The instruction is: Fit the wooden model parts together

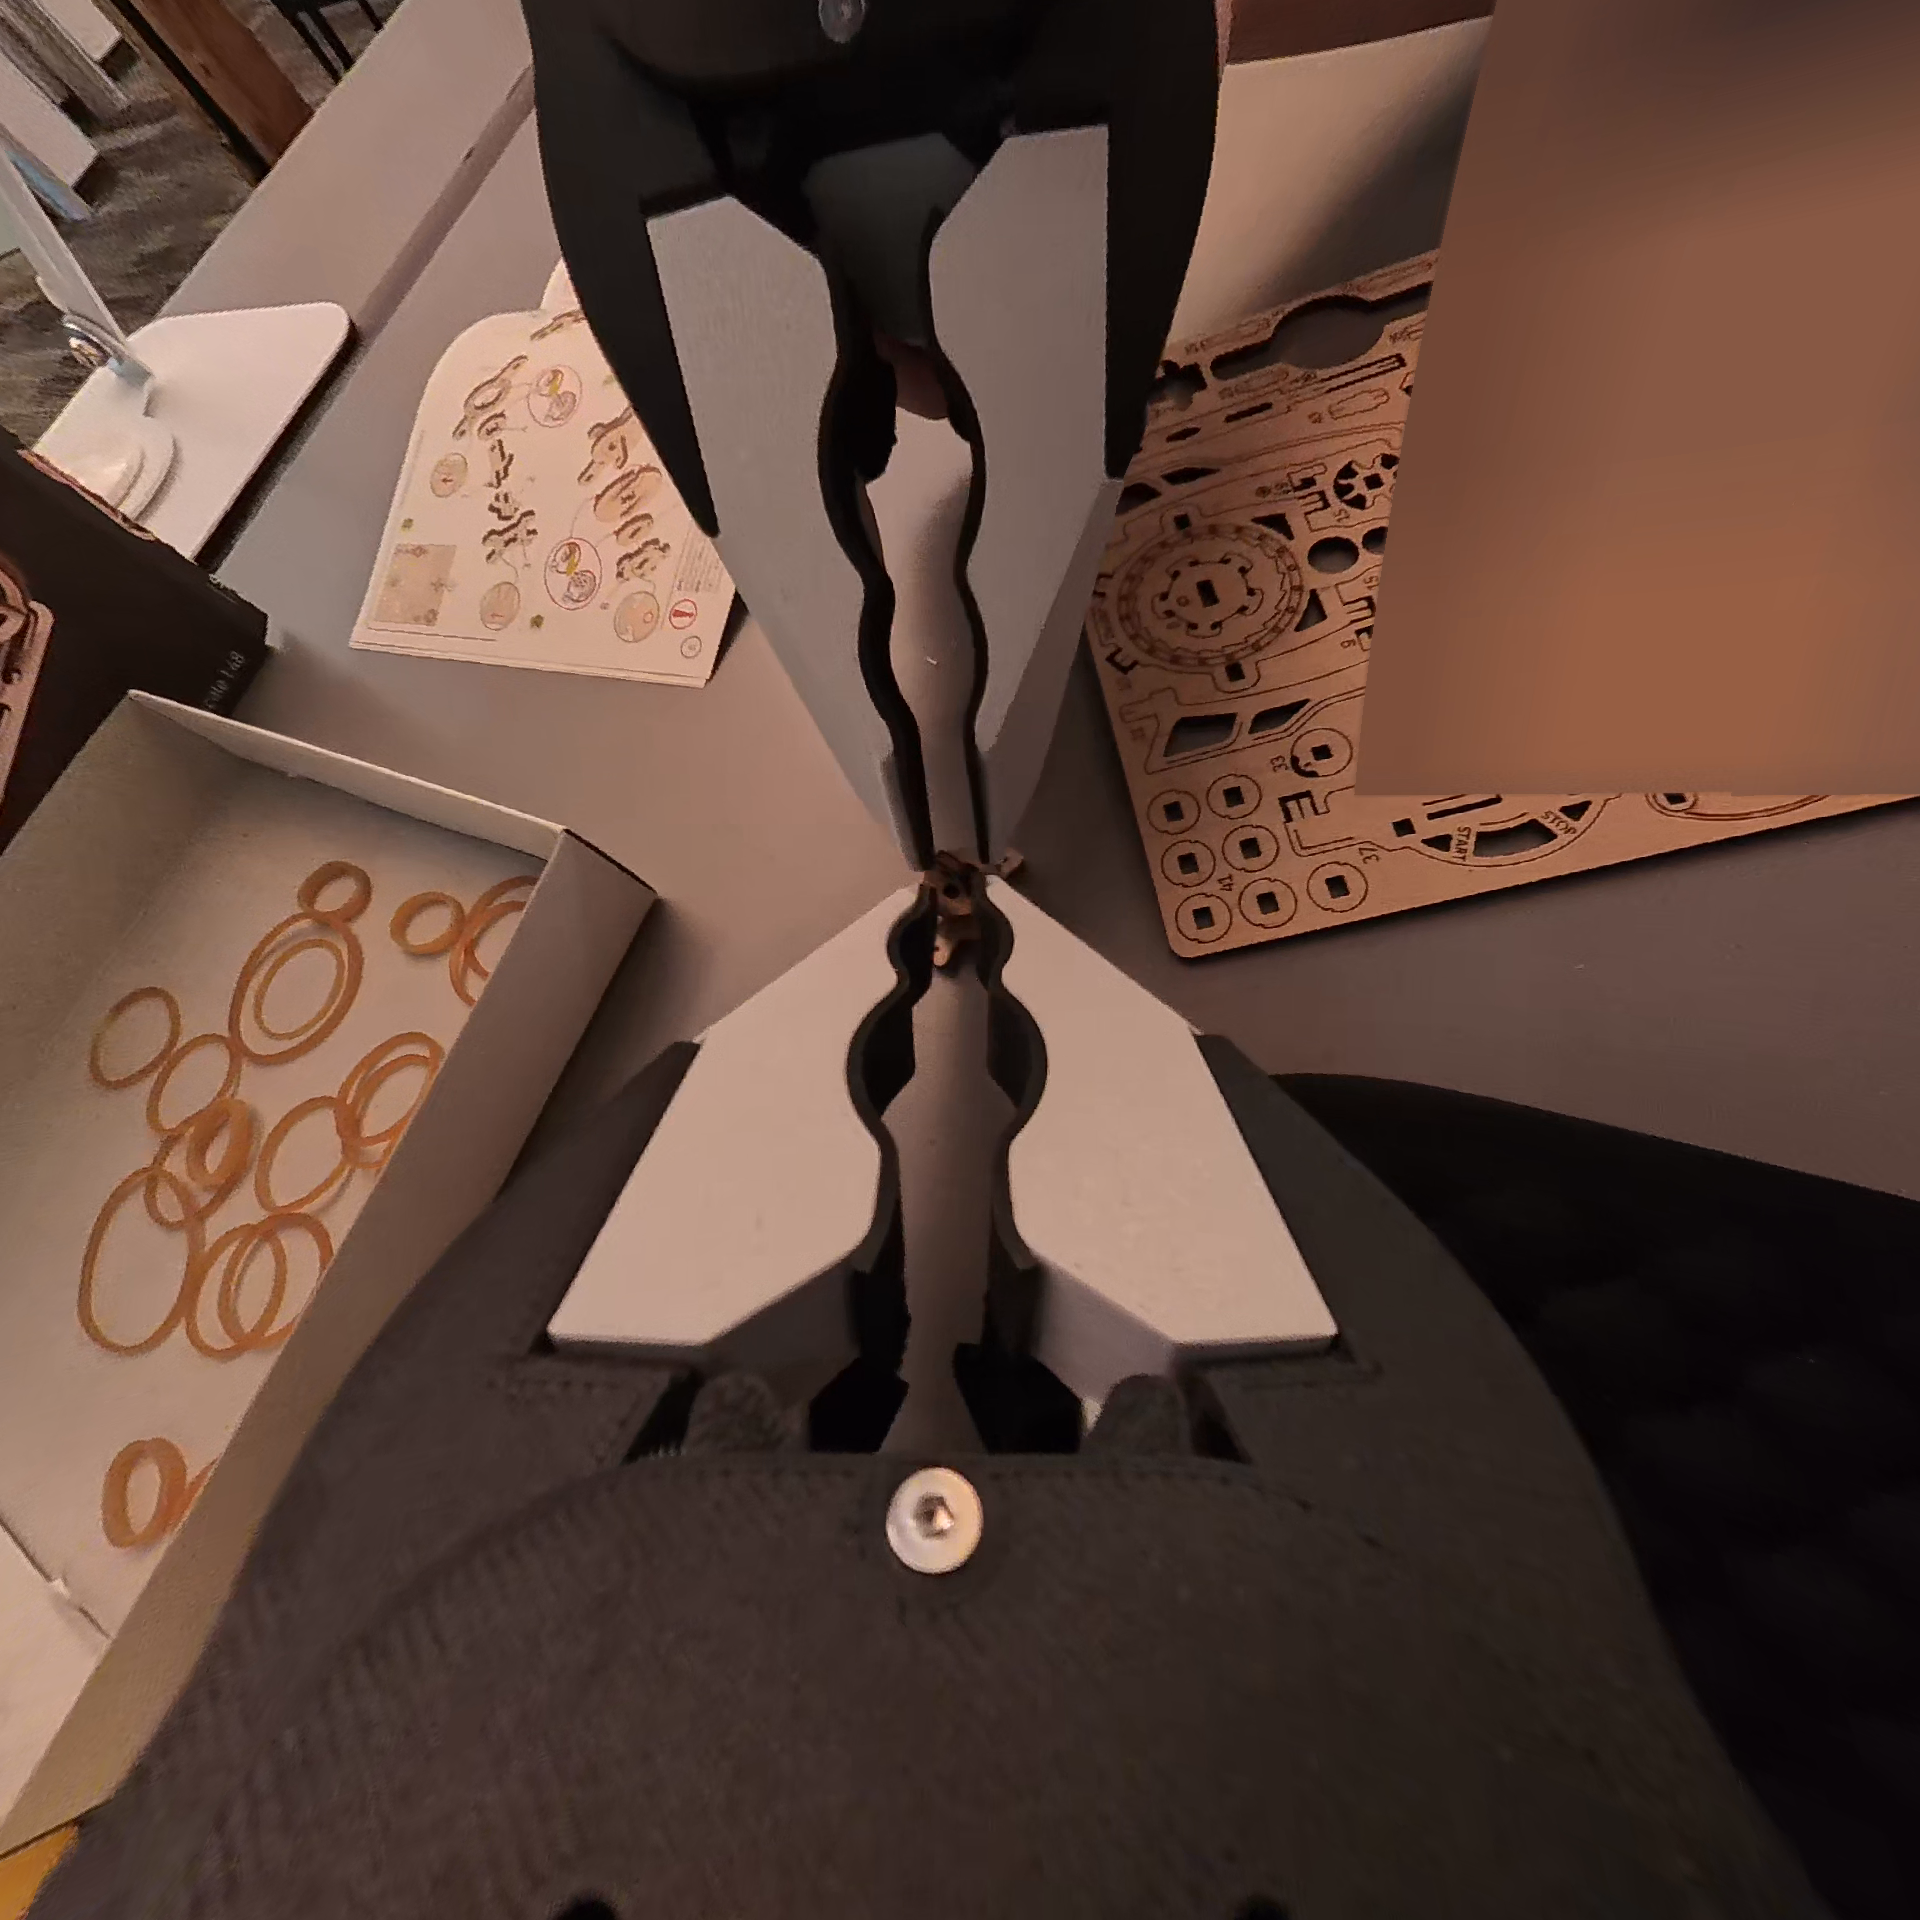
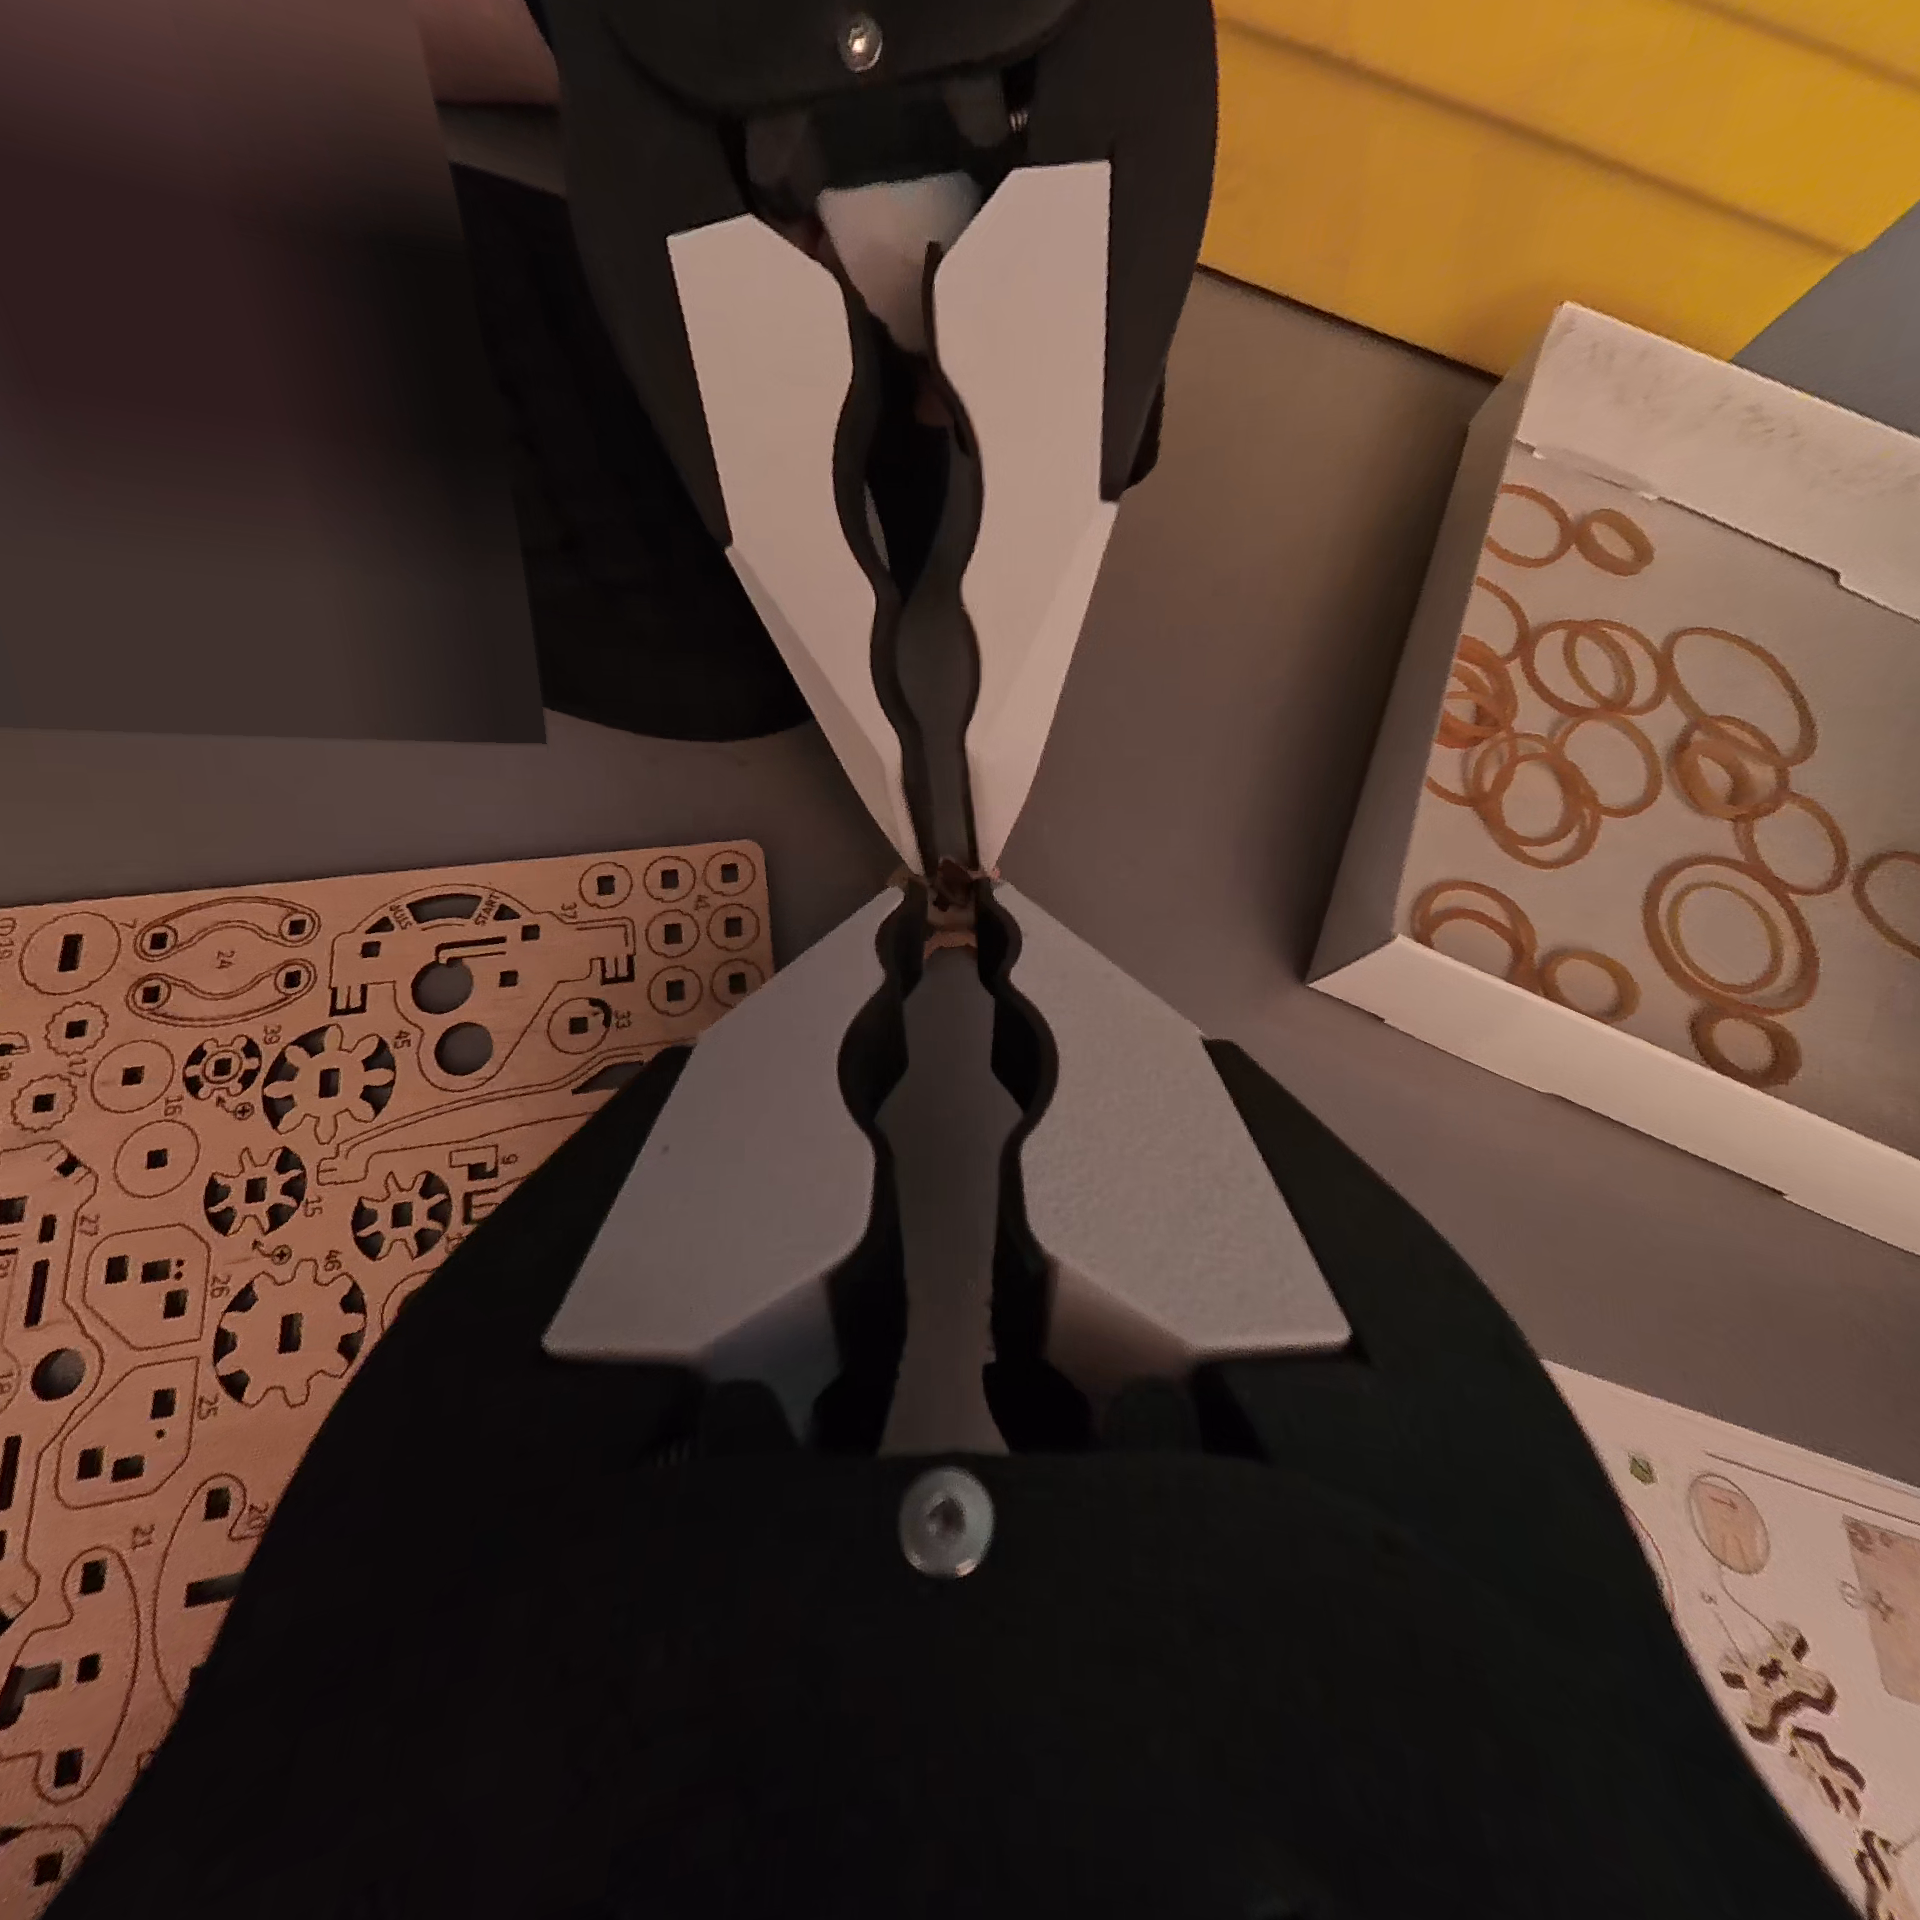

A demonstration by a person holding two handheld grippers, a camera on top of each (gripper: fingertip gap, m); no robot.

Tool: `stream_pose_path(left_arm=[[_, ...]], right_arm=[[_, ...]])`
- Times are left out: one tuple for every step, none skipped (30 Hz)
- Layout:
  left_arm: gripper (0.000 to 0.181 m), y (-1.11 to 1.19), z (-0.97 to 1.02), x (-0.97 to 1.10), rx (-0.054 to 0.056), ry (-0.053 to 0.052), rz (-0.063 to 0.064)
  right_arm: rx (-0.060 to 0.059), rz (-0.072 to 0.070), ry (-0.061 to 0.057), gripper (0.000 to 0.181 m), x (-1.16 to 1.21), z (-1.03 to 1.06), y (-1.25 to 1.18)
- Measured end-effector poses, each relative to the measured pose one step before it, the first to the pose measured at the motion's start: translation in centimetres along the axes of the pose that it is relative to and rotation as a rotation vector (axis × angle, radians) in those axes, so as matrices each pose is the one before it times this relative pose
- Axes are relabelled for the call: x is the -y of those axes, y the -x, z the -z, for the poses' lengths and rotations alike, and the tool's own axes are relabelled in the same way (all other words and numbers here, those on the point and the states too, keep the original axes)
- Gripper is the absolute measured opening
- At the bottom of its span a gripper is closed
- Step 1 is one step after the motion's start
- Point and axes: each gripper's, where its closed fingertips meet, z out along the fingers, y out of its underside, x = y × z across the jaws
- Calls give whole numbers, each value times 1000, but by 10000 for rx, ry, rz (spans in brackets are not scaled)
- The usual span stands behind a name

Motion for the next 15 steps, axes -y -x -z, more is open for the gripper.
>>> stream_pose_path(left_arm=[[4, -25, -3, 19, 14, -3, -50], [4, -10, 2, 0, 12, 1, -23], [5, 23, -7, -2, 11, 0, 19], [5, 26, 3, 3, 7, -7, 34], [6, 46, -4, 3, 27, -7, 15], [6, 36, 6, 4, 36, -2, -10], [7, 37, -9, 7, 39, -3, -19], [7, 34, -1, 3, 38, -4, -19], [7, -30, -7, 8, -5, -1, -24], [5, -70, -14, 5, -31, -2, -36], [4, -51, -14, 10, -8, 0, -46], [4, -18, -12, 3, 20, -2, -56], [4, -8, -9, 13, 24, -5, -46], [4, -2, -8, 3, 9, -2, -9], [4, 1, -10, 3, -5, -4, 17]], right_arm=[[7, 8, 4, 8, -1, -35, 5], [-6, 1, 22, 9, -27, -40, -25], [-16, 8, 11, 9, 1, -44, -24], [-19, -2, 3, 8, -10, -55, -21], [-2, -9, 10, 8, -25, -43, 6], [1, -4, 5, 8, -27, -7, -14], [5, -16, 12, 8, -21, 8, -13], [0, -3, 0, 8, -15, 4, 10], [-12, 28, -1, 8, -15, 10, 1], [-10, 31, -6, 8, -16, 1, 2], [-3, 12, -7, 8, -6, 2, 5], [4, -4, 12, 9, -23, -1, -1], [6, -25, 43, 10, -17, 6, 4], [1, -31, 68, 9, -17, -2, 1], [-3, 72, 72, 9, -18, -1, 28]])
